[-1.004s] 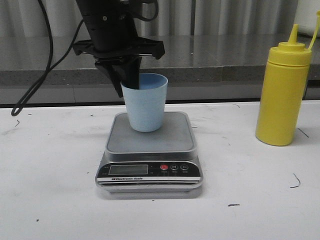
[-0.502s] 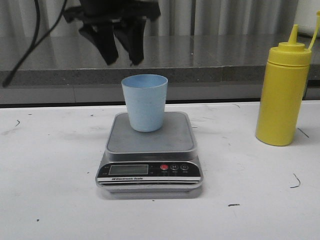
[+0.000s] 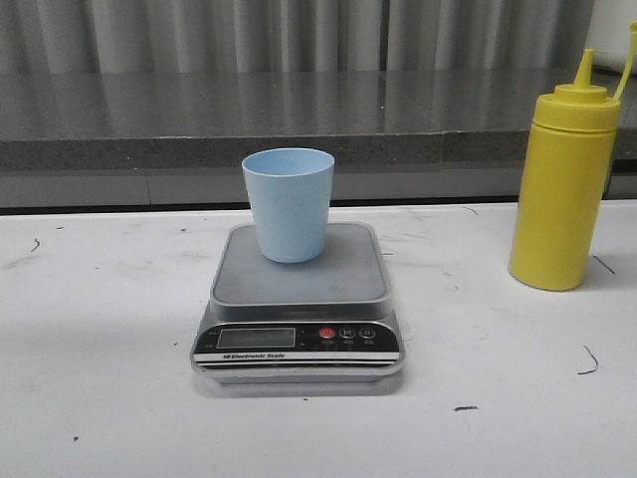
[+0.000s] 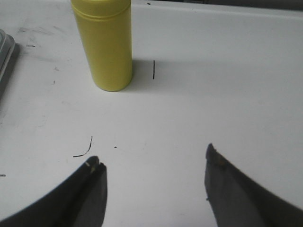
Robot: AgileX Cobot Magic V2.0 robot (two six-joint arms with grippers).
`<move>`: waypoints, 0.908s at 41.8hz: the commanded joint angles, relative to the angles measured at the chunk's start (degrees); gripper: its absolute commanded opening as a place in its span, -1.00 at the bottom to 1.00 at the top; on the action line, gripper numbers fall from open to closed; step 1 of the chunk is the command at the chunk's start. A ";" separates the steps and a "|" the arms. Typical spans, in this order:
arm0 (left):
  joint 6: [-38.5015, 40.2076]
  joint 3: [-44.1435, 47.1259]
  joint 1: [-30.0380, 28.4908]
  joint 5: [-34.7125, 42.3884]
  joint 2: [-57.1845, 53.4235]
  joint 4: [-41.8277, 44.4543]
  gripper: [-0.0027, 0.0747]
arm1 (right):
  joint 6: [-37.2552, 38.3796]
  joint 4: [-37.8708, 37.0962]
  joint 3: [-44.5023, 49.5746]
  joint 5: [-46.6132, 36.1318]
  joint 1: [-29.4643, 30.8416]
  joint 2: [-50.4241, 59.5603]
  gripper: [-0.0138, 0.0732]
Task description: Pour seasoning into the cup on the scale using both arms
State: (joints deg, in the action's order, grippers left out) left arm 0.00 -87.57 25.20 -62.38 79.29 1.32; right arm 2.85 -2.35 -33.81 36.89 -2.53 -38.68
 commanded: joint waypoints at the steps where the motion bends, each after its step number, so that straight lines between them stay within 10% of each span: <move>1: 0.49 3.01 -1.97 2.68 -7.74 0.22 0.01 | -0.48 -0.71 -1.77 -3.21 0.22 -0.24 0.41; 38: 2.49 34.45 -4.44 4.74 -51.10 0.11 0.01 | -0.48 -0.71 -1.77 -3.21 0.22 -0.24 0.41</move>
State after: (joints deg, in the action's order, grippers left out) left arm 1.72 -53.25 20.92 -61.58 29.24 1.66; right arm 2.85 -2.35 -33.81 36.89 -2.53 -38.68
